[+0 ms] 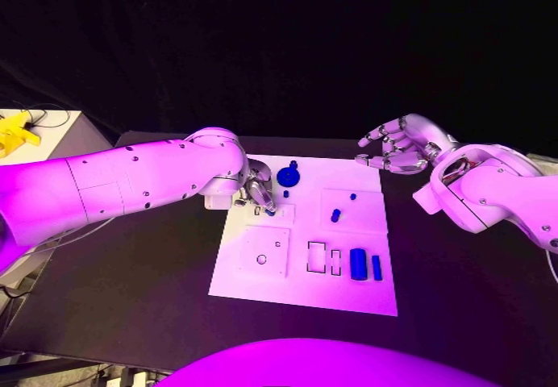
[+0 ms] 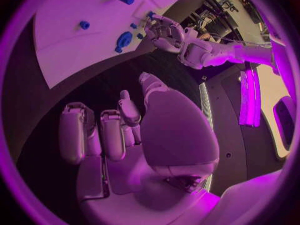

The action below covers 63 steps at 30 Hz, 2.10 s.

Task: Assemble the parts on the task board

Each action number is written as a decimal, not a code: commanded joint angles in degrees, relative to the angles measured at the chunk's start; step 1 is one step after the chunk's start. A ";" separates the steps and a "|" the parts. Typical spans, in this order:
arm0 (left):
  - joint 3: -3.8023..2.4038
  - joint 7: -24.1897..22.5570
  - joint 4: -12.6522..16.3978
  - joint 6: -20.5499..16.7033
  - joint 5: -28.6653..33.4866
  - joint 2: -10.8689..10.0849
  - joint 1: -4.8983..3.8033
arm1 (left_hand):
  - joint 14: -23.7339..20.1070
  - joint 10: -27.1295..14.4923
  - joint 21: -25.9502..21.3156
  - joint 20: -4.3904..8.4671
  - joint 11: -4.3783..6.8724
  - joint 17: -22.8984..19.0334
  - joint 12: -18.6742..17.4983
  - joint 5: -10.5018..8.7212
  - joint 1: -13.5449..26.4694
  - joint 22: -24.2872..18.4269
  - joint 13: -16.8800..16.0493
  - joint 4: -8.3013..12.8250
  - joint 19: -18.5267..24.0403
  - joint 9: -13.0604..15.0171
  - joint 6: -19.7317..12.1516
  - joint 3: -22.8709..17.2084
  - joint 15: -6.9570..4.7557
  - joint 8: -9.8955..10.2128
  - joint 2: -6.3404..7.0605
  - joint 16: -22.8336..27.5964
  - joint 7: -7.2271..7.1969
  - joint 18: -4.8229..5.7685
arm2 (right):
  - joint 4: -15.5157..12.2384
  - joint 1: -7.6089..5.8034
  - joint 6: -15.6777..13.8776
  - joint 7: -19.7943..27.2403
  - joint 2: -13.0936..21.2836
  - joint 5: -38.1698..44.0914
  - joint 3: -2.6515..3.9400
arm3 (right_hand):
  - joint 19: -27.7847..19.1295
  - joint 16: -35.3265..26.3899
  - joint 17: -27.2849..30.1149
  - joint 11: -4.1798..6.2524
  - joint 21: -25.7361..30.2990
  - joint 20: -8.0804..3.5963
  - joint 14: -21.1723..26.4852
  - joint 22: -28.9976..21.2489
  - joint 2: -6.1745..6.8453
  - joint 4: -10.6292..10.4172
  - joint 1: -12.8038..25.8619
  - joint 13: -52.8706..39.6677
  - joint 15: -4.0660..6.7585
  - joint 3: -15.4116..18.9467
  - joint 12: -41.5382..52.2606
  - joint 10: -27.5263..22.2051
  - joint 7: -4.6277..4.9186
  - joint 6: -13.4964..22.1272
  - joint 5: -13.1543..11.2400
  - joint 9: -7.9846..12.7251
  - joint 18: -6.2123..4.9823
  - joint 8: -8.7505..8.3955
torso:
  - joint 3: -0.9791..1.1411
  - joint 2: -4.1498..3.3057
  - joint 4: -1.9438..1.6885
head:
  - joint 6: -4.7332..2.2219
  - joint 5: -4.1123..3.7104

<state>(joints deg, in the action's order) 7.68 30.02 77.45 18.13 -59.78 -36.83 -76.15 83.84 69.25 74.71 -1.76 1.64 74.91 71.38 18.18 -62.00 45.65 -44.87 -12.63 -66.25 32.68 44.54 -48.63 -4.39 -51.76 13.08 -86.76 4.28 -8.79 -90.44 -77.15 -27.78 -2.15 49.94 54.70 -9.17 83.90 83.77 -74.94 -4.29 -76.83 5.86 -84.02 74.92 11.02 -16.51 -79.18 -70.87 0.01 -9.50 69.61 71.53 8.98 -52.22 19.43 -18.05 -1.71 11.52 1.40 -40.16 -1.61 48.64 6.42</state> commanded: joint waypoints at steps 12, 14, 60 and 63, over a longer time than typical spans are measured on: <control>0.11 0.08 0.66 -1.32 -0.54 -0.39 0.25 | 4.04 0.74 0.21 0.08 0.00 6.49 0.37 0.01 0.10 0.11 -0.36 9.83 -0.42 11.69 2.44 -9.67 -0.45 -0.20 -0.69 -0.36 -1.75 0.71 | 0.03 0.10 0.76 0.26 -0.02 0.61 0.02 | 1.92 -0.26 -7.58 -0.03 0.16 -0.03 -3.23 11.35 0.08 -0.04 0.35 0.02 -0.01 -0.34 -0.25 -0.26 0.12 0.36 0.18 0.06 -0.82 0.29 | -0.06 0.02 -0.03 | 0.21 -0.10; 0.11 0.11 0.73 -1.11 -0.54 -0.45 0.26 | 4.08 0.82 0.22 0.09 0.01 6.64 0.41 0.01 0.12 0.13 -0.46 9.86 -0.44 11.70 2.47 -9.68 -0.46 -0.21 -0.71 -0.41 -1.77 0.72 | 0.04 0.11 0.79 0.24 -0.03 0.61 0.02 | 1.92 -0.26 -7.58 -0.03 0.16 -0.03 -3.23 11.35 0.08 -0.04 0.35 0.02 -0.01 -0.34 -0.25 -0.26 0.12 0.36 0.18 0.06 -0.82 0.29 | -0.03 0.05 -0.03 | 0.26 -0.08; -0.08 -0.39 4.62 -5.51 -0.16 -3.37 1.10 | 4.39 3.34 1.22 0.60 0.75 7.83 0.91 0.01 1.58 2.74 -2.61 10.76 -2.32 11.52 4.62 -9.19 -1.04 0.47 -1.79 -0.82 -2.60 1.19 | -0.29 0.23 0.97 0.06 0.32 0.68 -0.01 | 1.94 -0.23 -7.62 -0.03 0.17 -0.02 -3.24 11.35 0.15 -0.05 0.48 0.09 -0.02 -0.63 -0.19 -0.24 0.13 0.49 0.46 0.05 -0.82 0.54 | -0.03 0.00 0.03 | 0.67 -0.30; -0.33 -0.65 5.91 -7.97 0.25 -4.47 1.11 | 4.38 3.36 1.19 0.61 0.75 7.76 0.92 0.01 1.57 2.64 -2.64 10.80 -2.28 11.51 4.64 -9.21 -1.05 0.49 -1.78 -0.80 -2.61 1.17 | -0.31 0.23 0.95 0.04 0.41 0.68 -0.01 | 1.94 -0.23 -7.62 -0.03 0.17 -0.02 -3.24 11.35 0.15 -0.05 0.48 0.09 -0.02 -0.63 -0.19 -0.24 0.13 0.49 0.46 0.05 -0.82 0.54 | -0.02 0.04 -0.01 | 0.68 -0.34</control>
<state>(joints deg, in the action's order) 7.46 29.88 82.76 14.06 -60.27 -41.11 -75.01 84.05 72.14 75.60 -1.24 2.43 74.90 72.28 17.97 -60.13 48.31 -47.53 -11.98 -68.19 44.25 46.11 -47.99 -5.02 -51.38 11.92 -87.42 4.35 -8.79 -90.64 -76.95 -27.52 -2.35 50.31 54.77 -9.19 83.90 83.77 -74.92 -4.29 -76.83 5.86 -84.02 74.90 11.02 -16.59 -79.18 -70.82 0.01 -9.90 69.61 71.54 9.13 -52.06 19.66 -18.05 -1.71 11.95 1.38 -40.17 -1.59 49.30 6.11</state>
